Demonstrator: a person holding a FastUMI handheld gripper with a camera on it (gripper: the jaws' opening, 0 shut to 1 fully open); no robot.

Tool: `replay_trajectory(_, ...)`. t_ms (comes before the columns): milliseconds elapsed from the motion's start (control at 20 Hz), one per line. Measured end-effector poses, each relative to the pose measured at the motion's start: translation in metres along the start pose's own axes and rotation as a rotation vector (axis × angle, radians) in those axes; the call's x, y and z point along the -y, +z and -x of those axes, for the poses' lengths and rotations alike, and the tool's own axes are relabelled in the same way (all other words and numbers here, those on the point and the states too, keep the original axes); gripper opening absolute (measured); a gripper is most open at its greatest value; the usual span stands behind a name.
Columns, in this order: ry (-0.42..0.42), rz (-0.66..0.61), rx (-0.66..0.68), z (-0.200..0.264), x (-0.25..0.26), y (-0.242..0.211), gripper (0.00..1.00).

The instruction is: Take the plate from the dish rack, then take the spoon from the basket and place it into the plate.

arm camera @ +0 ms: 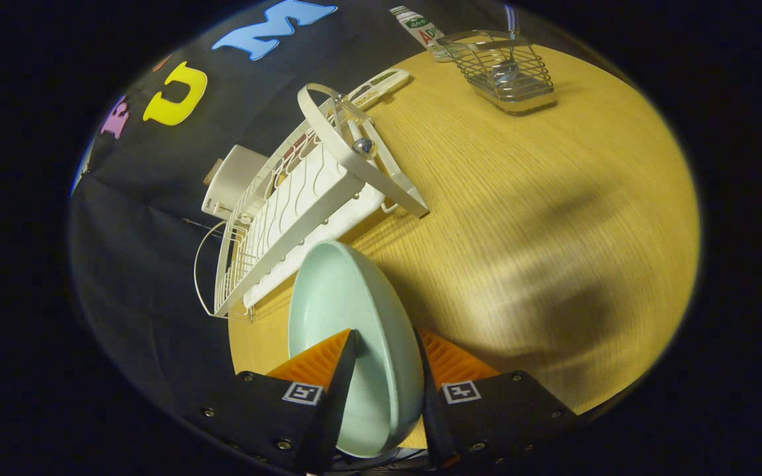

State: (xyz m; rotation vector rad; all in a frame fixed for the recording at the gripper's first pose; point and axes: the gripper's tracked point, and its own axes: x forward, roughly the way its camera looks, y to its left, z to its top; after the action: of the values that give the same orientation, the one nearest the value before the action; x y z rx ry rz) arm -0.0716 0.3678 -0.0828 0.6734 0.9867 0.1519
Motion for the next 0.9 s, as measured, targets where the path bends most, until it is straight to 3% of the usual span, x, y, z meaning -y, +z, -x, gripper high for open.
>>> replay_trajectory(200, -0.1, 0.047, 0.041, 0.011, 0.02, 0.014, 0.55)
replay_trajectory(350, -0.164, 0.059, 0.169, 0.032, 0.032, 0.041, 0.55)
replay_trajectory(650, -0.336, 0.102, 0.463, 0.089, 0.048, 0.129, 0.55)
replay_trajectory(900, -0.441, 0.071, 0.625, 0.125, 0.063, 0.202, 0.55)
